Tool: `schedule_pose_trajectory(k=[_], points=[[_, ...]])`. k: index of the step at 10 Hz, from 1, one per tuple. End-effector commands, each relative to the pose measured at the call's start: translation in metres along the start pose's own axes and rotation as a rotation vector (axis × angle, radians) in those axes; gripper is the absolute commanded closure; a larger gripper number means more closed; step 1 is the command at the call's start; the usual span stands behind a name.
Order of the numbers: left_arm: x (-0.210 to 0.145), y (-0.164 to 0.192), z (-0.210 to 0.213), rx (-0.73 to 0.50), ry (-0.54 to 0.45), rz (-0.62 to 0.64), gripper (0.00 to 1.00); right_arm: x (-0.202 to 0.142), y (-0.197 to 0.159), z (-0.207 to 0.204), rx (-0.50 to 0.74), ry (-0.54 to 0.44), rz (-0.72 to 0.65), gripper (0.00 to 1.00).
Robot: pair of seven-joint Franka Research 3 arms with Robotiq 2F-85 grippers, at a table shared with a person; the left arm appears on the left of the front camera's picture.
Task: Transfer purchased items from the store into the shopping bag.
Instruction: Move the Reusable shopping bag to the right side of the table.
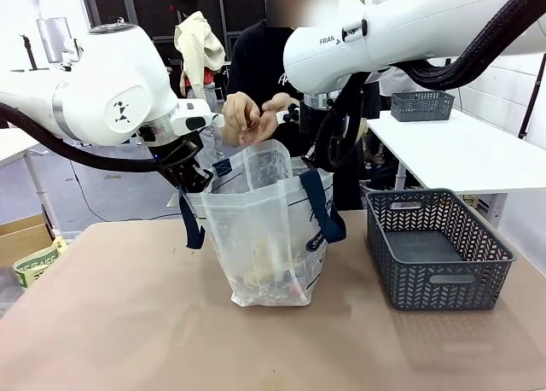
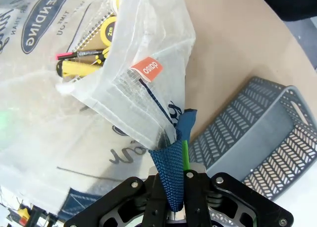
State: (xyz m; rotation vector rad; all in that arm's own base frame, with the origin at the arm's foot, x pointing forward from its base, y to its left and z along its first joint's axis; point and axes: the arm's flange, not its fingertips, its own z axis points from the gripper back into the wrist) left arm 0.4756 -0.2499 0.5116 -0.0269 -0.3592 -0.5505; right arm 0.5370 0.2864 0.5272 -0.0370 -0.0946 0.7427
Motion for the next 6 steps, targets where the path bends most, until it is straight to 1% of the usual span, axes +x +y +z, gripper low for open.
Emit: schedule_pose_trajectory(k=[1,6], points=[[-0.0002,0.0004,0.0002,0.001,0.0,0.0,1.0,0.0,-0.0004,0.0,-0.001,0.0,0.0,1.0],[-0.0002,0.0004,0.0002,0.001,0.0,0.0,1.0,0.0,-0.0004,0.0,-0.001,0.0,0.0,1.0]])
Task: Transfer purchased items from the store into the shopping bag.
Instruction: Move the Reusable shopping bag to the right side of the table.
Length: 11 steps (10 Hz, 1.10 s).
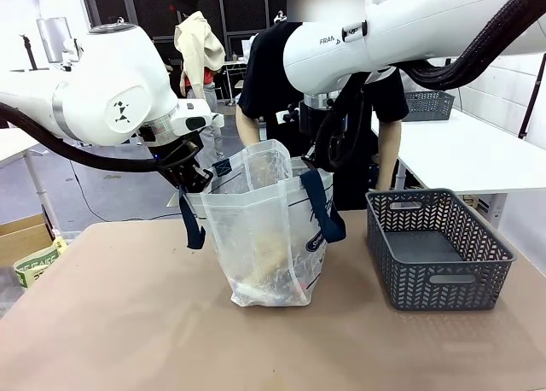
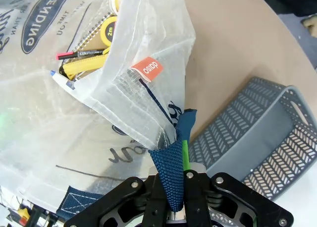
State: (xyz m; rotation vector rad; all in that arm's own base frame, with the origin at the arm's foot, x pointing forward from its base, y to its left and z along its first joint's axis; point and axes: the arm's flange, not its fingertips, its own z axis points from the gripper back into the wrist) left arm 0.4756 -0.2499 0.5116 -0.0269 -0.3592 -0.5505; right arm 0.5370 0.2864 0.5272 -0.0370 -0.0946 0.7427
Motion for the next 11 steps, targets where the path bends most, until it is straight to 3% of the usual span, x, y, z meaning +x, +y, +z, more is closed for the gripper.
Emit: schedule_pose_trajectory(k=[1,11], points=[[-0.0002,0.0004,0.0002,0.001,0.0,0.0,1.0,0.0,-0.0004,0.0,-0.001,0.0,0.0,1.0],[-0.0002,0.0004,0.0002,0.001,0.0,0.0,1.0,0.0,-0.0004,0.0,-0.001,0.0,0.0,1.0]])
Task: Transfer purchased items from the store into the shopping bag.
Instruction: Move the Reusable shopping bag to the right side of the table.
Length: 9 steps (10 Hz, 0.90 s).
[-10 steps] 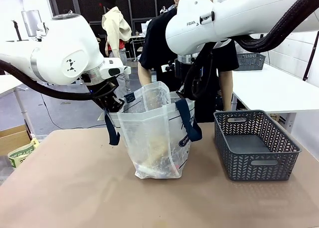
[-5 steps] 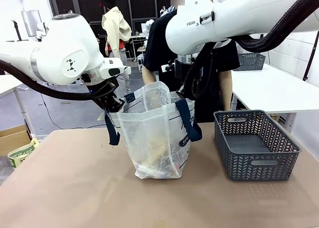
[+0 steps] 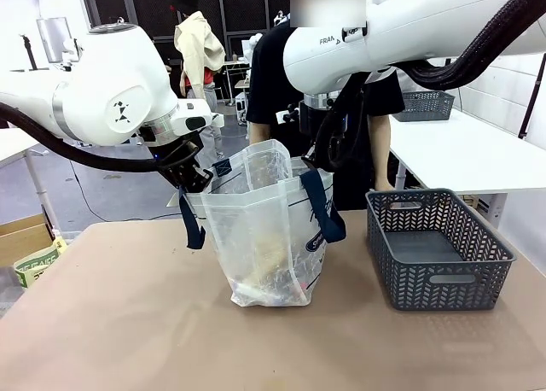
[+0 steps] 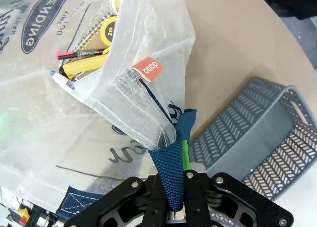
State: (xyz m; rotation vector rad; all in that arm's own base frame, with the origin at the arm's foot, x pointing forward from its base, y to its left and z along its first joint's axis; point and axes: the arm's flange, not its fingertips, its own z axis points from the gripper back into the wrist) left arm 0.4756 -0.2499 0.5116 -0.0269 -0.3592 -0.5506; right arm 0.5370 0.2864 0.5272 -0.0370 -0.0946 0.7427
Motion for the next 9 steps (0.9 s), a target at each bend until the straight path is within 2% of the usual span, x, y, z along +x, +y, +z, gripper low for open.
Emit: schedule_pose_trajectory(k=[1,9], points=[[-0.0002,0.0004,0.0002,0.001,0.0,0.0,1.0,0.0,-0.0004,0.0,-0.001,0.0,0.0,1.0],[-0.0002,0.0004,0.0002,0.001,0.0,0.0,1.0,0.0,-0.0004,0.0,-0.001,0.0,0.0,1.0]])
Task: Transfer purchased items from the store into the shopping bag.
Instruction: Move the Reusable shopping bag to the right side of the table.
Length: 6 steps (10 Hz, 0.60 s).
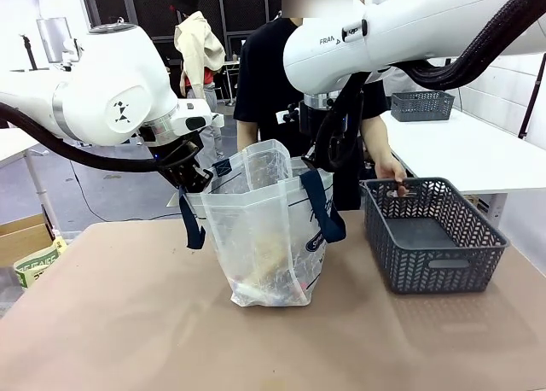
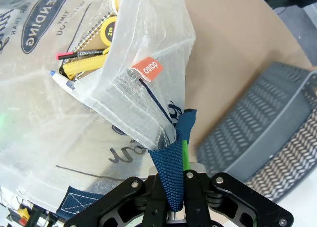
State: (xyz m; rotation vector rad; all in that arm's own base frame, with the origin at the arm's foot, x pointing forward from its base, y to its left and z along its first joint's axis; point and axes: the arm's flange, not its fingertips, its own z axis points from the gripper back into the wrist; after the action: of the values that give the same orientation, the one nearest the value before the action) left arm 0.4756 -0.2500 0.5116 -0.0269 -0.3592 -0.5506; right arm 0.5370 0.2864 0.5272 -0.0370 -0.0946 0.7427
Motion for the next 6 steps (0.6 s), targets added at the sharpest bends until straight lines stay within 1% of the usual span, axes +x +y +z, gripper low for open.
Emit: schedule_pose_trajectory(k=[1,2,3,5,6], points=[[0.0,0.0,0.0,0.001,0.0,0.0,1.0,0.0,0.0,0.0,0.0,0.0,0.0,1.0],[0.0,0.0,0.0,0.0,0.0,0.0,1.0,0.0,0.002,0.001,0.01,-0.006,0.003,1.0],[0.004,-0.001,0.004,0.01,-0.021,0.047,1.0,0.002,0.005,0.004,0.031,-0.022,-0.027,1.0],[0.011,-0.005,0.01,-0.042,-0.047,0.048,1.0,0.01,0.012,0.012,0.094,0.055,-0.19,1.0],[0.011,-0.006,0.01,-0.059,-0.055,0.044,1.0,0.011,0.013,0.016,0.107,0.061,-0.232,1.0]])
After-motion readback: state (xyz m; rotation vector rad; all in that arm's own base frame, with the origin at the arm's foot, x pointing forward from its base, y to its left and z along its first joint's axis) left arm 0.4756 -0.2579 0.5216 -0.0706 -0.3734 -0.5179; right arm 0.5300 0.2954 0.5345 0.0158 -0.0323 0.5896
